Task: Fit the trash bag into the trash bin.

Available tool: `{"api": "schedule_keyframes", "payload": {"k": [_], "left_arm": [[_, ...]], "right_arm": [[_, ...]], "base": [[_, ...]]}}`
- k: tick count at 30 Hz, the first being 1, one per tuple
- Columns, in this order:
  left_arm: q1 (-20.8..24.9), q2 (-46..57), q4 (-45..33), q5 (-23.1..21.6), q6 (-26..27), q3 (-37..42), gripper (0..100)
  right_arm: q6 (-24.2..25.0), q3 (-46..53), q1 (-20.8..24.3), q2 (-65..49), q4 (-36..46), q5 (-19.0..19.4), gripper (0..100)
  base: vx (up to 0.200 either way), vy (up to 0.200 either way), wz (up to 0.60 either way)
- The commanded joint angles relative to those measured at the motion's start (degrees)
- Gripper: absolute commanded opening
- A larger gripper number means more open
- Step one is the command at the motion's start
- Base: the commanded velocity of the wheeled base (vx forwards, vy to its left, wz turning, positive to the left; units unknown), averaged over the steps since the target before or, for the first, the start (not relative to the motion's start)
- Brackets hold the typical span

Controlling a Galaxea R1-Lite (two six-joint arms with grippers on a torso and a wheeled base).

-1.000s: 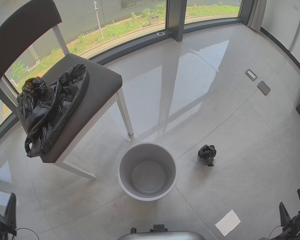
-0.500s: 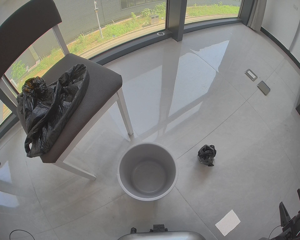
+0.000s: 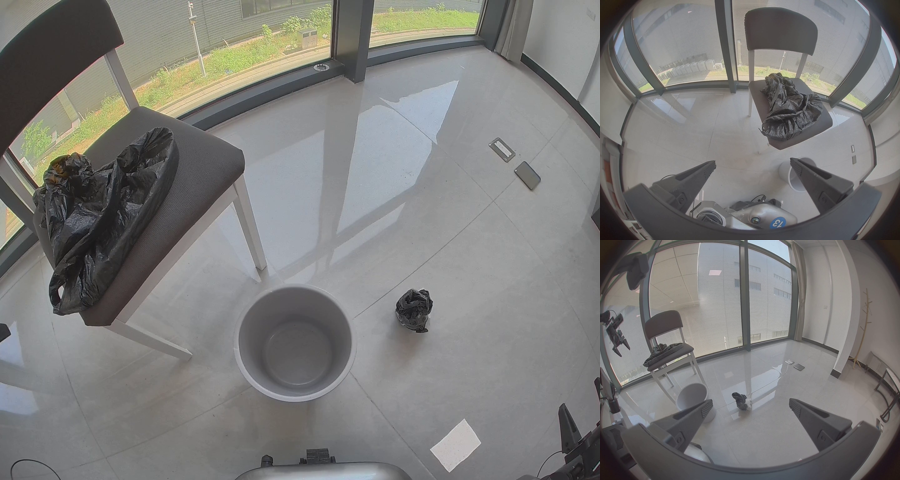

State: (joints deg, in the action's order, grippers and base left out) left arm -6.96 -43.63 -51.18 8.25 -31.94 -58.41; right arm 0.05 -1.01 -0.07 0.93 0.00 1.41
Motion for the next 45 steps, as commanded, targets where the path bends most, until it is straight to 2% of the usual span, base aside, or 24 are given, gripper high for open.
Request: {"api": "schedule_keyframes", "payload": {"k": [1, 2, 3, 5, 7, 8, 9, 11, 19, 23, 25, 28, 31, 34, 41, 45], "left_arm": [[-0.25, -1.55, 0.9, -0.08, -0.58, 1.36, 100], [-0.25, -1.55, 0.9, -0.08, -0.58, 1.36, 100], [-0.25, -1.81, 5.12, -0.17, -1.02, 4.97, 100], [-0.16, -1.9, 7.67, -0.25, -1.02, 7.08, 100], [-0.16, -3.48, 16.37, -0.34, -0.93, 14.72, 100], [-0.16, -3.57, 16.9, -0.34, -0.93, 15.08, 100], [-0.16, -5.24, 23.05, -0.34, -0.84, 19.65, 100], [-0.16, -7.26, 28.68, -0.87, -0.67, 22.63, 100], [-1.04, -11.74, 35.27, -8.96, 0.47, 22.81, 100], [-6.31, -17.19, 45.55, -12.03, 0.83, 23.16, 100], [-9.21, -17.98, 48.19, -14.23, 2.41, 22.37, 100], [-15.54, -17.28, 48.36, -19.15, 7.95, 21.05, 100], [-19.93, -17.63, 48.28, -22.05, 12.52, 21.67, 100], [-22.57, -19.12, 48.72, -24.25, 13.48, 22.11, 100], [-23.98, -21.06, 48.72, -28.03, 13.39, 21.49, 100], [-23.98, -21.94, 48.8, -28.12, 13.39, 21.75, 100]], "right_arm": [[0.04, 1.01, -0.01, -0.57, 0.0, -0.01, 100], [0.04, 1.01, -0.01, -0.57, 0.0, -0.01, 100], [0.13, 1.01, -0.01, -0.57, 0.0, -0.1, 100], [0.3, 1.01, -0.01, -0.66, -0.09, -0.36, 100], [1.18, 1.01, -0.01, -0.57, -0.09, -0.8, 100], [1.18, 1.01, -0.1, -0.57, -0.09, -0.8, 100], [1.18, 1.01, -0.01, -0.57, -0.09, -1.15, 100], [1.27, 1.01, -0.01, -0.66, -0.09, -1.24, 100], [1.09, 1.01, -0.01, -0.57, -0.09, -1.15, 100], [1.27, 1.01, -0.1, -0.66, -0.09, -1.77, 100], [1.36, 1.01, -0.1, -0.66, -0.09, -2.12, 100], [1.27, 1.01, -0.1, -0.66, -0.09, -2.12, 100], [1.36, 1.01, -0.1, -0.57, -0.09, -2.12, 100], [1.36, 1.01, -0.1, -0.57, -0.09, -2.12, 100], [1.36, 1.01, -0.01, -0.57, -0.09, -2.12, 100], [1.36, 1.01, -0.01, -0.57, -0.09, -2.12, 100]], "base": [[0.0, 0.0, 0.0], [0.0, 0.0, 0.0], [0.0, 0.0, 0.0], [0.0, 0.0, 0.0], [0.0, 0.0, 0.0], [0.0, 0.0, 0.0], [0.0, 0.0, 0.0], [0.0, 0.0, 0.0], [0.0, 0.0, 0.0], [0.0, 0.0, 0.0], [0.0, 0.0, 0.0], [0.0, 0.0, 0.0], [0.0, 0.0, 0.0], [0.0, 0.0, 0.0], [0.0, 0.0, 0.0], [0.0, 0.0, 0.0]]}}
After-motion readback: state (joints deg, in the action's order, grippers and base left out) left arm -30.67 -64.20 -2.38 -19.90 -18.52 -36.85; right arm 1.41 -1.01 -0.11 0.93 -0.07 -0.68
